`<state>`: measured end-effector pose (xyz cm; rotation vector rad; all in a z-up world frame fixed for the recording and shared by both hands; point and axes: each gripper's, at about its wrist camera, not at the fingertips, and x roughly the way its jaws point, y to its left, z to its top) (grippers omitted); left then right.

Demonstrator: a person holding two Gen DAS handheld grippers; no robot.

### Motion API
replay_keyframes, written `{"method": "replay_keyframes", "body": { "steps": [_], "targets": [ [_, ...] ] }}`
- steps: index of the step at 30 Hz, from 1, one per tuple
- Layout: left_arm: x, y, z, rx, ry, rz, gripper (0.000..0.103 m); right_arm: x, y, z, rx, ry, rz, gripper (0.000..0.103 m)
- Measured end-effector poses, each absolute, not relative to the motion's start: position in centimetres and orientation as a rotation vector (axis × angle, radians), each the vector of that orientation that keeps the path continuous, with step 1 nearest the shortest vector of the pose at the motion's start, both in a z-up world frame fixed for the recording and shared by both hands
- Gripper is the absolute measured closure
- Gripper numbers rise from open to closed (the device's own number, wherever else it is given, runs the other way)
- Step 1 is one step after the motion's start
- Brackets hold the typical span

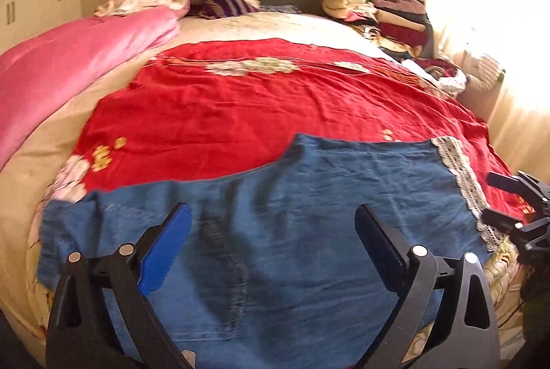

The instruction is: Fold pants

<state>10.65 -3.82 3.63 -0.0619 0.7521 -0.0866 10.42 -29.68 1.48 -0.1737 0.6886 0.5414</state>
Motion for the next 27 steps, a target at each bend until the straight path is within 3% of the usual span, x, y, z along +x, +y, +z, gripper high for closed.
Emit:
{"method": "replay_keyframes", "body": {
  "steps": [7,14,17,27],
  "targets": [
    [12.9,-6.4,2.5,-0.015,0.802,-0.159,0.008,10.7,-28.1,0.7,-0.171,0.708,0.559,0.032],
    [15.4,-8.2,-2.3,0.089,0.967,-0.164,0.007,11.5,-28.4,-1.5,-0.183,0.807,0.509,0.030],
    [15.1,-8.1,-3.1,0.088,0.937,-0.164,0.004,12.5,-29.1,-3.4,-0.165,0.899,0.470,0.029],
    [13.1,-7.7,-1.4,0.046,0.884,-0.183,0.005,11.6,-30.1,-1.5,-0.062,0.826,0.517,0.024]
  ]
}}
